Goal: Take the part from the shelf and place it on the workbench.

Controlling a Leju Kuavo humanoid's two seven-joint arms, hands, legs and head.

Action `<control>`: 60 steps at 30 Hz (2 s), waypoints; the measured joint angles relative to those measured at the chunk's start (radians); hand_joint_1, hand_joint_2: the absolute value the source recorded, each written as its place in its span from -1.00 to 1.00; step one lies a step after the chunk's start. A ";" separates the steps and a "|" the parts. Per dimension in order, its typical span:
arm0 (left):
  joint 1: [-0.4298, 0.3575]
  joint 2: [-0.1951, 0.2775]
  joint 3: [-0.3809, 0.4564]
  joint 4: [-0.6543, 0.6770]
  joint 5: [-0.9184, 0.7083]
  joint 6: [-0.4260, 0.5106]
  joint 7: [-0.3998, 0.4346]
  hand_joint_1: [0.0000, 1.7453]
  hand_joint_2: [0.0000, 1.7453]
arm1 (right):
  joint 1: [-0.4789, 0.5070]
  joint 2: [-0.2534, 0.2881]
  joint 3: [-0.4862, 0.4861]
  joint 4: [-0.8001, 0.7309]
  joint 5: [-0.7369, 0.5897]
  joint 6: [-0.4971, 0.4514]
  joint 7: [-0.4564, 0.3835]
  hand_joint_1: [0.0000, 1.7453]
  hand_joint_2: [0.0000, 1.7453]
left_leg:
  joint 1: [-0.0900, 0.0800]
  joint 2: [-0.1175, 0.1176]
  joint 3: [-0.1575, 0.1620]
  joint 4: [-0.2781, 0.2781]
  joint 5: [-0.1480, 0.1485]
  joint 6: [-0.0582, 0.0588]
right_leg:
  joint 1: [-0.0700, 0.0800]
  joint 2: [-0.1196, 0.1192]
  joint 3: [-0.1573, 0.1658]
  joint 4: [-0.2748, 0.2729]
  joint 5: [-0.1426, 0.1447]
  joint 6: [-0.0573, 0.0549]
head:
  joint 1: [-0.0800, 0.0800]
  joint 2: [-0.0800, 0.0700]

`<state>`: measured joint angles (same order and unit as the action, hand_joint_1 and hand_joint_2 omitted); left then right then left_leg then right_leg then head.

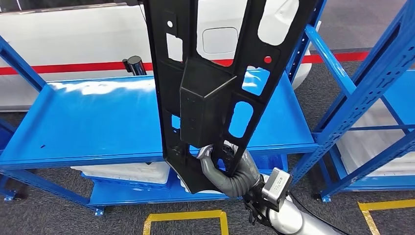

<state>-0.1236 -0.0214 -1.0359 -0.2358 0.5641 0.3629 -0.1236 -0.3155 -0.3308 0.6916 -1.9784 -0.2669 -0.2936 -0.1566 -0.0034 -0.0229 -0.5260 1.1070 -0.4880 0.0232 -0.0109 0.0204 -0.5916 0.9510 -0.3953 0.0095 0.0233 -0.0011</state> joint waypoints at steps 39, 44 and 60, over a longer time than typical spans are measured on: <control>0.010 -0.001 0.010 0.001 0.001 0.001 0.000 -1.00 1.00 | 0.002 0.003 -0.010 -0.006 0.018 -0.012 -0.002 1.00 1.00 | -0.002 0.025 0.070 -0.214 0.038 0.048 | -0.012 -0.017 -0.088 0.079 -0.050 0.046 | 0.007 0.000; 0.009 -0.002 0.010 0.001 0.001 0.001 0.000 -1.00 1.00 | 0.005 0.003 -0.010 -0.006 0.018 -0.012 -0.002 1.00 1.00 | -0.006 0.030 -0.010 -0.205 0.100 0.053 | -0.010 -0.017 -0.092 0.311 -0.113 0.054 | 0.009 0.000; -0.005 -0.002 0.011 0.001 0.001 0.002 -0.001 -1.00 1.00 | 0.003 0.004 -0.013 -0.008 0.022 -0.014 -0.004 1.00 1.00 | 0.014 0.027 -0.078 0.105 -0.011 -0.019 | -0.011 -0.023 0.021 -0.017 -0.003 0.011 | 0.011 0.000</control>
<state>-0.1291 -0.0233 -1.0245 -0.2350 0.5654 0.3649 -0.1247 -0.3126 -0.3273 0.6782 -1.9864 -0.2452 -0.3075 -0.1606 0.0110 0.0045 -0.6039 1.2118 -0.4987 0.0039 -0.0215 -0.0027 -0.5705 0.9337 -0.3982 0.0209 0.0343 -0.0011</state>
